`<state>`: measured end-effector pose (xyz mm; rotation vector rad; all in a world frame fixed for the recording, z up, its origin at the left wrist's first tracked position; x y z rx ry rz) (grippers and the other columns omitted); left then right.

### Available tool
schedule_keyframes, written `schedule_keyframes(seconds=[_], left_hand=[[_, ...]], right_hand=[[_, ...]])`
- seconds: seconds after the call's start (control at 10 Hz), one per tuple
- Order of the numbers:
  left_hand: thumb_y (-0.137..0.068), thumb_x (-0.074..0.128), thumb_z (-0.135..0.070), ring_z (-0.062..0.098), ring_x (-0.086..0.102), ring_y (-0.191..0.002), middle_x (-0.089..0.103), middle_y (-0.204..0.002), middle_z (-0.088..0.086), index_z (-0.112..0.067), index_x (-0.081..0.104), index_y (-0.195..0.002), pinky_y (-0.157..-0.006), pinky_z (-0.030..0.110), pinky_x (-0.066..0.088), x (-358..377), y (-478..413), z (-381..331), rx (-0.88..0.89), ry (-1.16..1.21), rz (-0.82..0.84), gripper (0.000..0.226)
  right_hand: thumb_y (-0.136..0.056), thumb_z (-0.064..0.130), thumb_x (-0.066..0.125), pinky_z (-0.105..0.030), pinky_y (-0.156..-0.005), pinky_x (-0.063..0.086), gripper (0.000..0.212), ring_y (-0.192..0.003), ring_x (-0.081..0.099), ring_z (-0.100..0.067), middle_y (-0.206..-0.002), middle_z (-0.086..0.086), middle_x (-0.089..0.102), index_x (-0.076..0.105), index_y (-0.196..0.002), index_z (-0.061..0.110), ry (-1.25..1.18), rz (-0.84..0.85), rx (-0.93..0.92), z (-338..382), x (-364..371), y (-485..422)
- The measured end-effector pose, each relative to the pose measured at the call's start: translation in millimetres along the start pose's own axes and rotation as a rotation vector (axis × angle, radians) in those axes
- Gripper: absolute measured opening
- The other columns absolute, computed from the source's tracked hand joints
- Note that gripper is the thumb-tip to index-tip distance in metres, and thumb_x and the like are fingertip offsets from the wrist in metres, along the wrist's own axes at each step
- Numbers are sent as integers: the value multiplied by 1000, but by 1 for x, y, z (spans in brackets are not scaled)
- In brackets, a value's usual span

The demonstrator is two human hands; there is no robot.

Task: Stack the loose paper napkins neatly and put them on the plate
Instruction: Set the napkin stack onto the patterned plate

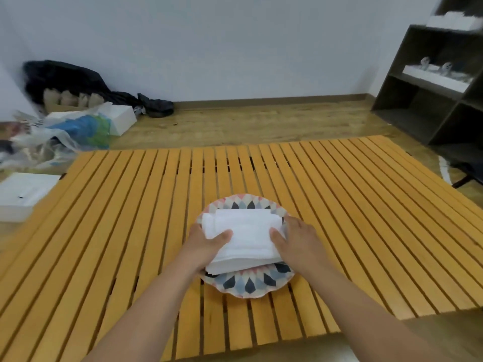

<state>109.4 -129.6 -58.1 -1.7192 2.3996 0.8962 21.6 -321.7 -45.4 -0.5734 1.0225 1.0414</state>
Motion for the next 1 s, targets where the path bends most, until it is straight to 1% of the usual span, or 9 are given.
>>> schedule_keyframes(seconds=[0.2,0.3,0.4,0.5,0.6,0.7,0.8,0.9,1.0], left_hand=[[-88,52,-52,21,53,-112,49,-135,3,-23,28,-145,-90,37,48,-61,16,30,197,-269,-179,68],[-95,40,-50,24,50,-119,43,-141,9,-12,8,-152,-91,34,44,-76,26,31,238,-547,-328,75],[-97,32,-51,22,50,-120,42,-143,10,-9,0,-152,-89,29,44,-79,31,32,240,-679,-353,77],[-101,27,-40,22,53,-116,37,-149,11,-8,2,-152,-83,29,46,-79,31,30,264,-733,-332,65],[-102,23,-27,21,59,-100,36,-150,12,-10,5,-153,-71,28,44,-79,27,25,250,-731,-296,57],[-102,25,-24,20,60,-104,30,-154,12,-12,5,-153,-71,25,44,-76,21,25,213,-729,-277,56],[-102,26,-24,17,59,-101,48,-139,9,-12,8,-153,-74,26,47,-74,17,26,199,-698,-283,55],[-102,28,-24,18,58,-103,51,-135,8,-13,8,-153,-78,27,48,-74,17,24,197,-739,-291,56],[-102,33,-28,21,50,-120,42,-144,8,-11,9,-153,-92,31,45,-94,34,17,263,-635,-413,58]], right_hand=[[-96,51,31,-36,-106,34,54,-127,37,-24,-143,-5,41,39,-139,18,49,29,-101,55,32,12],[-97,52,27,-35,-106,35,54,-127,37,-23,-143,-5,41,39,-138,19,85,17,-120,68,41,15],[-97,52,25,-35,-104,38,53,-126,38,-21,-142,-4,41,41,-136,21,109,5,-127,72,46,17],[-96,52,26,-35,-102,41,51,-126,38,-20,-142,-2,43,43,-133,21,106,-9,-134,69,47,16],[-98,48,26,-34,-103,39,50,-125,40,-19,-140,-1,44,40,-136,19,67,-31,-130,66,46,17],[-99,46,25,-33,-104,39,49,-126,41,-18,-140,-1,45,38,-137,18,52,-58,-124,65,48,17],[-99,47,25,-33,-101,41,48,-126,40,-18,-141,-1,42,41,-134,19,74,-38,-95,63,49,16],[-99,48,26,-35,-102,40,47,-128,38,-18,-142,0,41,39,-135,21,48,-21,-88,65,51,16],[-98,48,29,-38,-111,30,51,-138,29,-18,-148,2,36,32,-143,23,-61,-115,-96,64,37,20]])
Point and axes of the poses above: each hand's wrist, its own y-axis away from the middle knuckle, its own x-axis out of the palm, z = x × y, the point moved 2 cm from there along -y, towards the middle knuckle
